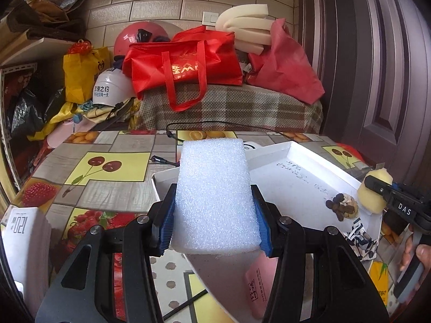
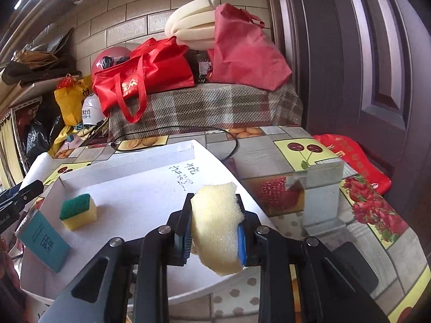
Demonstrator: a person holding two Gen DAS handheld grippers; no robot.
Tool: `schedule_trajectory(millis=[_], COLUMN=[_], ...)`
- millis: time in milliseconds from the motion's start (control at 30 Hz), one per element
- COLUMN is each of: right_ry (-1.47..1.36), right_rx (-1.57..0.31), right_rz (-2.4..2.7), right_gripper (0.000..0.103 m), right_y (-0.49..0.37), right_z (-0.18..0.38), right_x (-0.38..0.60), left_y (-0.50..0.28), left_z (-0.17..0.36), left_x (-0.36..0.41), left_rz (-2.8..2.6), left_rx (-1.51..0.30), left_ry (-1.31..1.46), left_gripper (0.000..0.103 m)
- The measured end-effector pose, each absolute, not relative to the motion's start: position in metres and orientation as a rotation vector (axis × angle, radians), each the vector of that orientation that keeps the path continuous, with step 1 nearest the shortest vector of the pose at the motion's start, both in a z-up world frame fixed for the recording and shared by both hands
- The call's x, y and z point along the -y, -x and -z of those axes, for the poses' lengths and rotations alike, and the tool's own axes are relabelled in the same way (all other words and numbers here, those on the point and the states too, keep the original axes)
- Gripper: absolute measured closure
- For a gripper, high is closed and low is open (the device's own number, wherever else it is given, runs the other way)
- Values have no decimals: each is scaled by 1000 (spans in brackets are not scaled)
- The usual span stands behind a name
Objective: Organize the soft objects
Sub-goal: 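Carry the foam sheet and yellow sponge with both tools over the white tray, then open the left tool to drop the foam sheet while the right tool drops the sponge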
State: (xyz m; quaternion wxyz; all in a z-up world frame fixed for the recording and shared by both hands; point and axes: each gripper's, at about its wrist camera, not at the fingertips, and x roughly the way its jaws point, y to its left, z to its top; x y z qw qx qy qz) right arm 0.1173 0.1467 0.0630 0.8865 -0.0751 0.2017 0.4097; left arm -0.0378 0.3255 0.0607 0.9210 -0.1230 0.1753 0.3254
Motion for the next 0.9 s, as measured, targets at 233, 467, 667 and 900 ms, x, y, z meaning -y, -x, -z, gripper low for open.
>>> schedule_trajectory(millis=[233, 467, 667, 900], right_ry=[196, 236, 232, 249], right_rx=[-438, -439, -444, -412], right_rz=[-869, -865, -869, -847], right_gripper=[77, 77, 76, 13], right_y=[-120, -118, -119, -114], right_z=[-62, -60, -60, -62], right_x=[-167, -176, -176, -178], left_y=[11, 7, 6, 16], left_z=[-60, -61, -61, -65], left_x=[-320, -316, -316, -309], left_rz=[-641, -651, -672, -707], left_rx=[-413, -424, -426, -365], left_ry=[200, 168, 159, 131], left_gripper=[53, 53, 31, 0])
